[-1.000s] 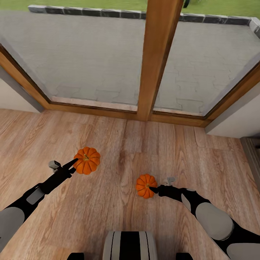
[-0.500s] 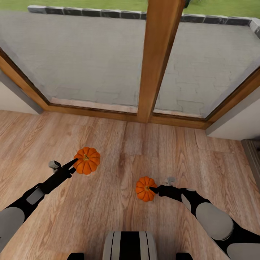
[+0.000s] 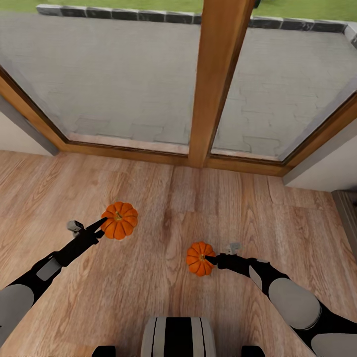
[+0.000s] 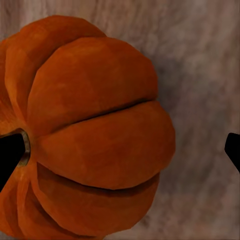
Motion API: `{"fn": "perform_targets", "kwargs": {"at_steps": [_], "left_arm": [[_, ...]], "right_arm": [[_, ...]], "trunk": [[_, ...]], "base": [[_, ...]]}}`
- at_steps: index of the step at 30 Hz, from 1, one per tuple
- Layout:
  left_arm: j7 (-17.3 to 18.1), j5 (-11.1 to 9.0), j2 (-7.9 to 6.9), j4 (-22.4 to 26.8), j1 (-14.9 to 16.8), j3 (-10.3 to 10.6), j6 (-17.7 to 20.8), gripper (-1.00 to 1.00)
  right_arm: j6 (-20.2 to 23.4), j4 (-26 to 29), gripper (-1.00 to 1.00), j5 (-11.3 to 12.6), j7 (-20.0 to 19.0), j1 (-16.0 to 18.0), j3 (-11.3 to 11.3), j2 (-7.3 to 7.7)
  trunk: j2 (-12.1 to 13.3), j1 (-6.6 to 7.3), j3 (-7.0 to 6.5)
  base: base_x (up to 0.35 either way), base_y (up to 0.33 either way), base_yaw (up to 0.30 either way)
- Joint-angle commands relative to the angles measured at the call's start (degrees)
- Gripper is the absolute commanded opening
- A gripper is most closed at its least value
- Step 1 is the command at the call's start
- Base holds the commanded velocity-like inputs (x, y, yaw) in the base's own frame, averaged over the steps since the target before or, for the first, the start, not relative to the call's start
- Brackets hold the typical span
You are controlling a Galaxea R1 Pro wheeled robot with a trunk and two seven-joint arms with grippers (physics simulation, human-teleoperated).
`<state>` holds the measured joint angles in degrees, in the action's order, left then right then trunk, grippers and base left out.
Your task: Place each of the two pumpkins and all three candles from the living room inside a cabinet in the living room (use any cabinet), then make sure every cabinet is closed, and position the cauldron so it is next to a table in the living room.
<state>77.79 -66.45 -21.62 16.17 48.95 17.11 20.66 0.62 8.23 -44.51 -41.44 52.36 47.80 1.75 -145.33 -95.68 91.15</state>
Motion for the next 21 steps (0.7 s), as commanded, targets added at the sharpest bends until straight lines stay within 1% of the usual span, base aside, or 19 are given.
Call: {"fn": "perform_targets", "kwargs": {"at_steps": [1,9,11,13,16,21], "left_arm": [[-0.01,0.0,0.0,0.0,0.0,0.03,-0.01,-1.0],[-0.01,0.0,0.0,0.0,0.0,0.03,-0.01,-1.0],[-0.01,0.0,0.0,0.0,0.0,0.03,-0.01,-1.0],[-0.01,0.0,0.0,0.0,0.0,0.03,-0.01,-1.0],[-0.01,0.0,0.0,0.0,0.0,0.03,-0.01,-1.0],[-0.01,0.0,0.0,0.0,0.0,0.03,-0.01,-1.0]], "right_arm": [[0.09,0.0,1.0,-0.57,0.23,-0.04,-0.6,0.0],[0.09,-0.03,1.0,-0.57,0.3,-0.05,-0.6,-0.03],[0.09,-0.04,1.0,-0.57,0.36,-0.04,-0.6,-0.08],[0.09,0.0,1.0,-0.63,0.49,-0.04,-0.6,-0.5],[0.09,0.03,1.0,-0.66,0.5,-0.04,-0.6,-0.76],[0.09,0.03,1.0,-0.66,0.57,-0.03,-0.6,-0.82]], "trunk": [[0.0,-0.01,0.01],[0.0,-0.01,0.01],[0.0,-0.01,0.01],[0.0,-0.01,0.01],[0.0,-0.01,0.01],[0.0,-0.01,0.01]], "base": [[0.0,0.0,0.0],[0.0,0.0,0.003],[0.0,0.0,0.125],[0.0,0.0,0.176],[0.0,0.0,0.059],[0.0,0.0,0.124]]}}
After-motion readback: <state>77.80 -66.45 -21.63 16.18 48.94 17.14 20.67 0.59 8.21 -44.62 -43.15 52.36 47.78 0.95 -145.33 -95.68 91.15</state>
